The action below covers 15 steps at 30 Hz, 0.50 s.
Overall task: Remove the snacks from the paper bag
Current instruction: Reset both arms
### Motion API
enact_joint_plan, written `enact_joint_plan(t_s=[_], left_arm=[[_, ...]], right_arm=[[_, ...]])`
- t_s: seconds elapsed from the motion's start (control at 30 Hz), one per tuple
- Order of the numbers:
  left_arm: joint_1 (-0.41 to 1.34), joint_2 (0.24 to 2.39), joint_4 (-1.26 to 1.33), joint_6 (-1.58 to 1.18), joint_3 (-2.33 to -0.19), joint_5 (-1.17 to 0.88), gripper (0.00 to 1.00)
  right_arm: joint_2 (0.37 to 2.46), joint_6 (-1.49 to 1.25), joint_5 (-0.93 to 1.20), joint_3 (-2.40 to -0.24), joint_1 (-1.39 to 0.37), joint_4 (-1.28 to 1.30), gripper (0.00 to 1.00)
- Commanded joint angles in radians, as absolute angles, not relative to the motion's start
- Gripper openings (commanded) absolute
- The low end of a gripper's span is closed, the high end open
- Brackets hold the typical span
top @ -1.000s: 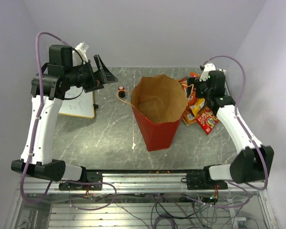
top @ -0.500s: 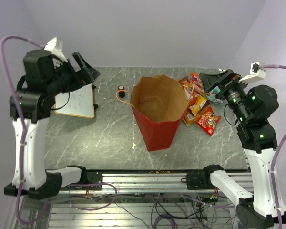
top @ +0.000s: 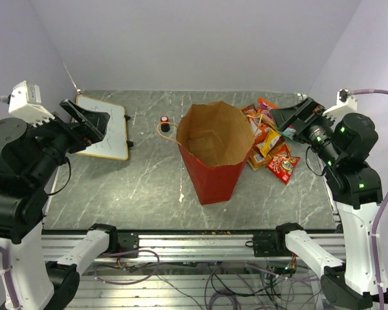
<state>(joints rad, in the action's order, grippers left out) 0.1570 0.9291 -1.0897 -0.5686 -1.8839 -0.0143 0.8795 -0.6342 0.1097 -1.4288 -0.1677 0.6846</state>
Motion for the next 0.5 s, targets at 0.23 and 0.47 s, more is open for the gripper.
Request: enact_joint_plan(t_s=[0.23,0.47], left_arm=[[0.147,0.959,-1.09,-0.579,-1.831,-0.018,0.98],[0.147,0.966,-1.081,-0.599,-1.82,-0.031,0.98]], right_arm=[[0.869,-0.606,-0.001,-1.475,-0.167,0.758,1.0],[0.872,-0.571,-0.045,-1.47,-0.167,0.765,1.0]])
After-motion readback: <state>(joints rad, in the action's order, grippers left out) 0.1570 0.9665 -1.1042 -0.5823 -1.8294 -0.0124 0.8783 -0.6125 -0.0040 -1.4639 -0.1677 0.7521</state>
